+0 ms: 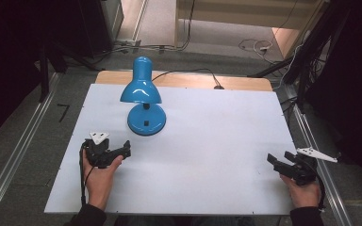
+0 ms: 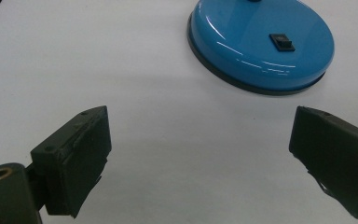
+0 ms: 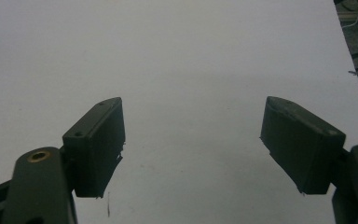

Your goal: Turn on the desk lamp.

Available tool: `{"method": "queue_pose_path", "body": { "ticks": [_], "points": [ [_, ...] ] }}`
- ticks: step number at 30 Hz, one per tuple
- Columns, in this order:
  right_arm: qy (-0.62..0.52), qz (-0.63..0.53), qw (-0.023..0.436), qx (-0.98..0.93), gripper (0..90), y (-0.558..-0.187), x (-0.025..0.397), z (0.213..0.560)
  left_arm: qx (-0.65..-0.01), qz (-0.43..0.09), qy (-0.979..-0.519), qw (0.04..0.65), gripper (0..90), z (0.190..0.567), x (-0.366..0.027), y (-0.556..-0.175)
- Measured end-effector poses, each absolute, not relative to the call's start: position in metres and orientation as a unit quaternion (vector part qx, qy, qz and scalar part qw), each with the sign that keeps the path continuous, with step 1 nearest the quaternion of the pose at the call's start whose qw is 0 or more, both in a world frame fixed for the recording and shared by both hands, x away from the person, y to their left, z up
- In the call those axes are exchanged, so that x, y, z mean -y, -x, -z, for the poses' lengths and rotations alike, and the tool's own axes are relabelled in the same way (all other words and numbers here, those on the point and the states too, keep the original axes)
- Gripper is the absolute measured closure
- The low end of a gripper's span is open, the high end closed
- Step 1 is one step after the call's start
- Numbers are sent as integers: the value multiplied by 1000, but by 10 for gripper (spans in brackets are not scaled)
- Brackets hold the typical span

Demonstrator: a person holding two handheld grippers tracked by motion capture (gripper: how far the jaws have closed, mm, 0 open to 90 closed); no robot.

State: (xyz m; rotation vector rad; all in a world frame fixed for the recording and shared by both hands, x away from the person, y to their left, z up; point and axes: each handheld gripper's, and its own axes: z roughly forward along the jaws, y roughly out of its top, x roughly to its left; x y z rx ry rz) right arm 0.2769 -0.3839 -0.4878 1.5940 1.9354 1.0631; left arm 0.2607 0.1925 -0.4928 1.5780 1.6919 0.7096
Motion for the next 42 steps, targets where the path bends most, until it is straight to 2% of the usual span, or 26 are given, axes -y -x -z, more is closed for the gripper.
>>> {"method": "queue_pose_path", "body": {
  "ticks": [12, 18, 42],
  "points": [
    [-572, -382, 209, -695, 202, -277, 384, 488, -649, -273, -613, 358, 62, 491, -186, -268],
    [-576, -382, 207, -692, 149, -278, 384, 488, -649, -272, -611, 362, 62, 489, -185, -270],
    [-578, -379, 205, -693, 147, -278, 384, 488, -640, -272, -613, 375, 67, 484, -175, -286]
  ]
}}
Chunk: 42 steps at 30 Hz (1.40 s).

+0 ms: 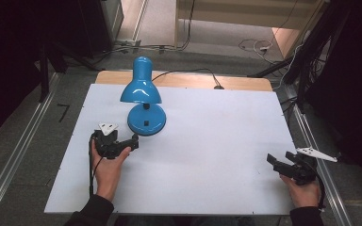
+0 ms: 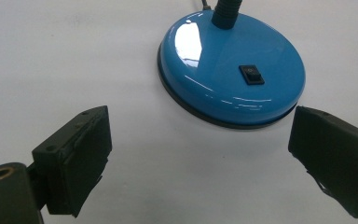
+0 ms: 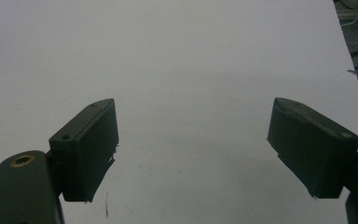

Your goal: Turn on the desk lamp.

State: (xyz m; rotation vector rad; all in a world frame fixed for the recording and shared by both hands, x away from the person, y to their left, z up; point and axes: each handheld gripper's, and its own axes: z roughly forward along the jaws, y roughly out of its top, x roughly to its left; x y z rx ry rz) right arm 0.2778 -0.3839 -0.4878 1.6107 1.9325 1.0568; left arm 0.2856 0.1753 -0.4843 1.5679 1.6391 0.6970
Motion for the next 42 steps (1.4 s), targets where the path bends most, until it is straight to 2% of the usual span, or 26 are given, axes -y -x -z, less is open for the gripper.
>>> {"method": "queue_pose_path", "body": {
  "ticks": [17, 30, 42],
  "points": [
    [-577, -379, 206, -694, 147, -278, 384, 488, -641, -267, -613, 378, 76, 484, -171, -300],
    [-577, -379, 205, -694, 148, -278, 383, 488, -636, -267, -615, 383, 133, 481, -165, -309],
    [-577, -379, 206, -694, 150, -278, 383, 488, -626, -273, -621, 386, 250, 481, -156, -319]
  ]
}}
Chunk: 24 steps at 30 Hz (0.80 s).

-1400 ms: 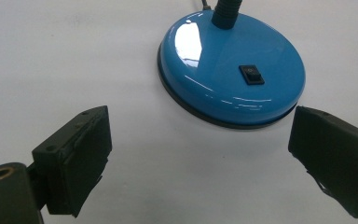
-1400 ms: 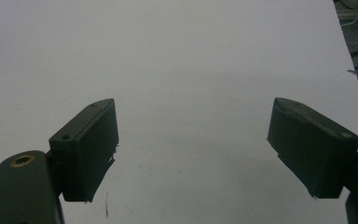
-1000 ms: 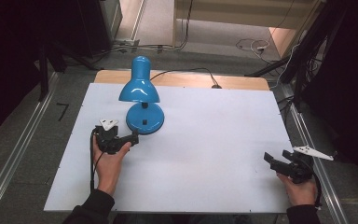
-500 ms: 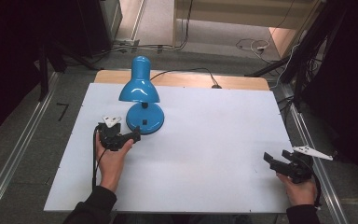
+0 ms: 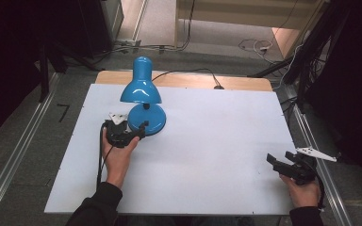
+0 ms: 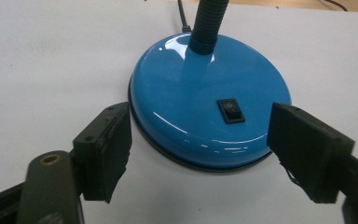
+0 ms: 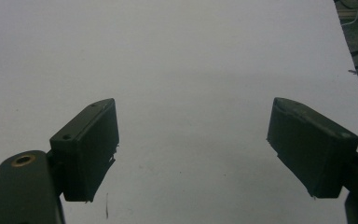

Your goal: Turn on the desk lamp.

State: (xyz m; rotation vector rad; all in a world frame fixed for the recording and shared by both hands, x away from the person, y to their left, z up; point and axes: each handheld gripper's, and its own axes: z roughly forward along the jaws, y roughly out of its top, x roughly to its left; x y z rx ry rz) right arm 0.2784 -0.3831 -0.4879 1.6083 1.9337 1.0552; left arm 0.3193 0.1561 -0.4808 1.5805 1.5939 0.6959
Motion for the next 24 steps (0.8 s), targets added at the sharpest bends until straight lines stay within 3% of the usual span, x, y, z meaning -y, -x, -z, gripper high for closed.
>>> {"method": "queue_pose_path", "body": {
  "ticks": [5, 17, 24],
  "points": [
    [-576, -379, 208, -694, 150, -278, 384, 488, -619, -274, -625, 389, 420, 481, -152, -324],
    [-576, -381, 207, -693, 150, -279, 384, 488, -618, -261, -626, 397, 568, 486, -149, -336],
    [-576, -381, 206, -694, 150, -279, 384, 488, -607, -255, -636, 403, 718, 486, -142, -342]
  ]
}}
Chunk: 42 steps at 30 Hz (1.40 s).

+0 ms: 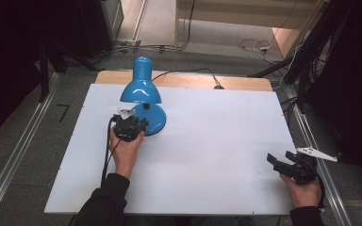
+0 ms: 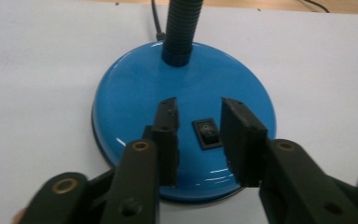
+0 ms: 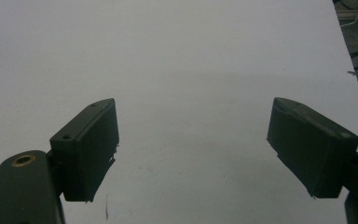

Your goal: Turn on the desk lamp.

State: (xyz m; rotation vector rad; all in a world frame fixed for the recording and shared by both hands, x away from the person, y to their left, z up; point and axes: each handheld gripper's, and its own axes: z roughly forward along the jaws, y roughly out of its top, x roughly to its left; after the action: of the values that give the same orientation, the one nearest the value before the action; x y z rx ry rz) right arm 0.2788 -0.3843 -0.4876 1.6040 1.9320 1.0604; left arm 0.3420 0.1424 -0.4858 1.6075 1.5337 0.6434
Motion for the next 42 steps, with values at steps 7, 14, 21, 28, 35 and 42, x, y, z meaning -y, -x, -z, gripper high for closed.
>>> {"method": "queue_pose_path", "body": {
  "ticks": [7, 14, 21, 28, 35, 42],
  "points": [
    [-576, -382, 207, -693, 151, -279, 385, 487, -609, -249, -633, 408, 853, 489, -142, -347],
    [-578, -382, 205, -692, 151, -279, 385, 488, -608, -252, -632, 410, 900, 493, -141, -350],
    [-576, -383, 205, -692, 151, -279, 385, 487, -609, -245, -632, 412, 900, 496, -138, -352],
    [-576, -383, 205, -693, 151, -279, 385, 487, -608, -244, -635, 410, 900, 497, -137, -353],
    [-578, -382, 204, -692, 151, -279, 385, 487, -608, -243, -637, 408, 900, 498, -137, -353],
    [-577, -383, 205, -692, 151, -279, 385, 487, -608, -244, -637, 406, 900, 498, -136, -353]
  ]
}}
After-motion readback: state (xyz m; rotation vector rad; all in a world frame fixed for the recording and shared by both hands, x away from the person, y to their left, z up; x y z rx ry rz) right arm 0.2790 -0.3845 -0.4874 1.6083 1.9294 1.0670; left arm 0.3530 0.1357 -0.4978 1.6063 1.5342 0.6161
